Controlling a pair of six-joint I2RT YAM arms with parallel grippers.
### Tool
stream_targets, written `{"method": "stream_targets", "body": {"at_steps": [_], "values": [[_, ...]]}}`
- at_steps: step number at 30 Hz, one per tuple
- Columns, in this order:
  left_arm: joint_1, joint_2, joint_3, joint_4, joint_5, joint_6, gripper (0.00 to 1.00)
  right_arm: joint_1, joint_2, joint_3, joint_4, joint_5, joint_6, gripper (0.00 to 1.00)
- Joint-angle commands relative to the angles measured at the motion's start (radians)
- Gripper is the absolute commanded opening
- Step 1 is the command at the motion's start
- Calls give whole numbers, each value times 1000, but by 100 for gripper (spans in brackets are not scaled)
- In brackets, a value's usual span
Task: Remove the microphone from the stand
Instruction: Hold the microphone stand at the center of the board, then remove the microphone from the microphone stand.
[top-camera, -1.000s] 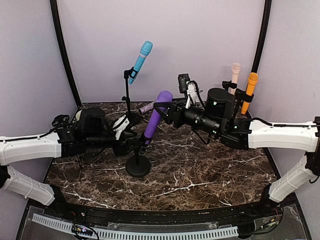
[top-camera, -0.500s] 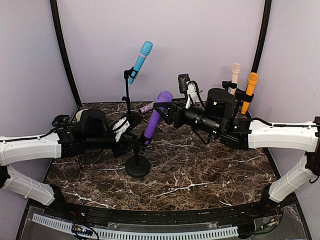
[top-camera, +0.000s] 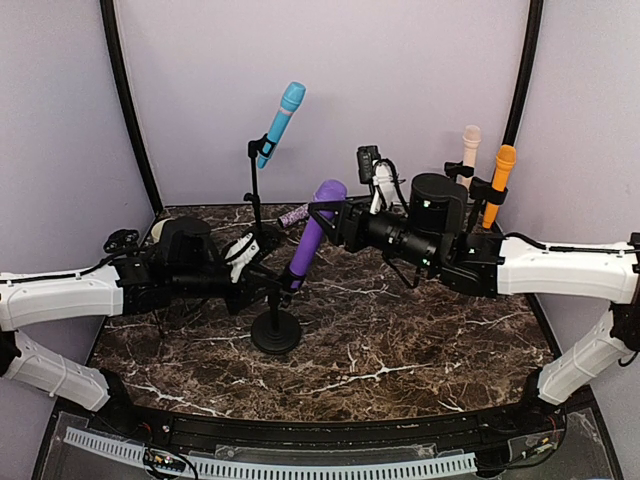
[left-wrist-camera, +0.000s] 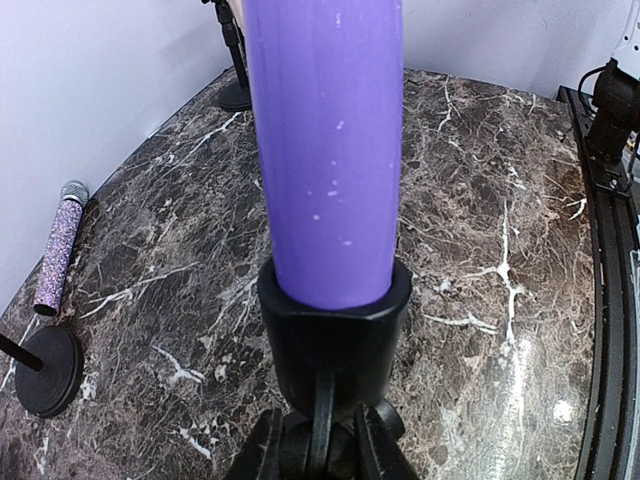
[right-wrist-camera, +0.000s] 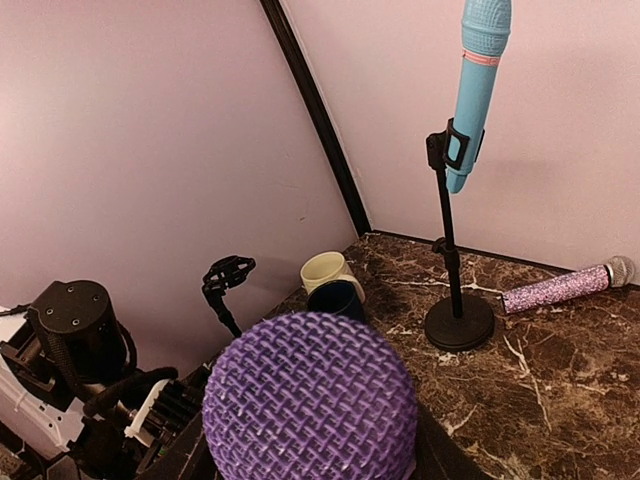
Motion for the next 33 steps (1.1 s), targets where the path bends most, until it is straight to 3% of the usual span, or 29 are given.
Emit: {"method": "stream_targets", "body": {"at_steps": [1,8,18,33], "values": [[-2,11,-6,-13,-4,47,0,-1,-10,92,43,88,12,1],[-1,18,-4,-18,-11,51,0,-1,-37,123,56,107,-50,0],[-3,34,4,-27,-4,59,0,-1,-107,60,107,145,2,0],[-10,55,21,-53,1,80,0,-1,-144,14,107,100,-39,0]]}}
